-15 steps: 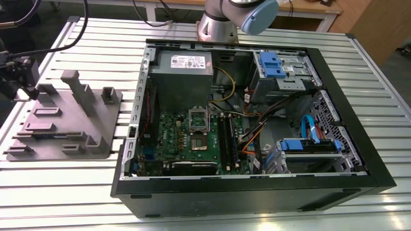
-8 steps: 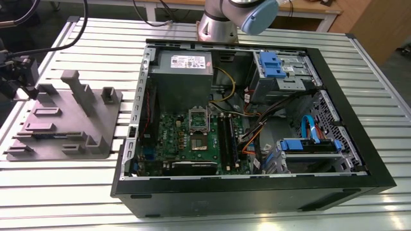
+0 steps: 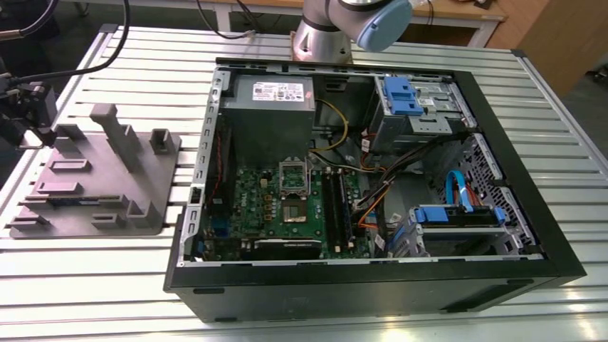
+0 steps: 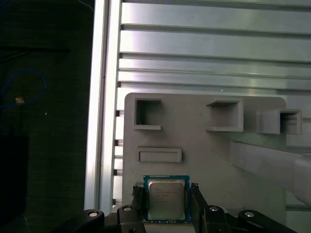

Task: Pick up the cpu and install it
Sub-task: 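Pick up the cpu and move it towards the insertion slot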

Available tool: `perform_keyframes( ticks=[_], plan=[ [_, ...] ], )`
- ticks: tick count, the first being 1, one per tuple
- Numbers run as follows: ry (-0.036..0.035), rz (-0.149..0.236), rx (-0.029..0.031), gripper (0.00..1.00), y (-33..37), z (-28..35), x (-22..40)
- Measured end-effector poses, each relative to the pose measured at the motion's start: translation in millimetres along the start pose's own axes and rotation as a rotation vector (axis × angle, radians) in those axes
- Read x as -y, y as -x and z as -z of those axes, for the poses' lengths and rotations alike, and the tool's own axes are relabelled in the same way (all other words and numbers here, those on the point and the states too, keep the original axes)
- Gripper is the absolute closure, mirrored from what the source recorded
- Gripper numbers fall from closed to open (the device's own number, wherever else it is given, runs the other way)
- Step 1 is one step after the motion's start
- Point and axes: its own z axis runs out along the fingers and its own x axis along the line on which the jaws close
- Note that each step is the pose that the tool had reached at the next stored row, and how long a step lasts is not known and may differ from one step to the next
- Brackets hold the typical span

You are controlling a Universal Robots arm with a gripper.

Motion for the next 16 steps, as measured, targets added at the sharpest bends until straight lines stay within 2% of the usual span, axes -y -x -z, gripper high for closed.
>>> perform_keyframes(
  ticks=[11, 16],
  plan=[
    [-0.0001, 0.0, 0.0, 0.53, 1.7, 0.1, 0.0],
    [-0.0001, 0.0, -0.0001, 0.53, 1.8, 7.3, -0.2]
  ],
)
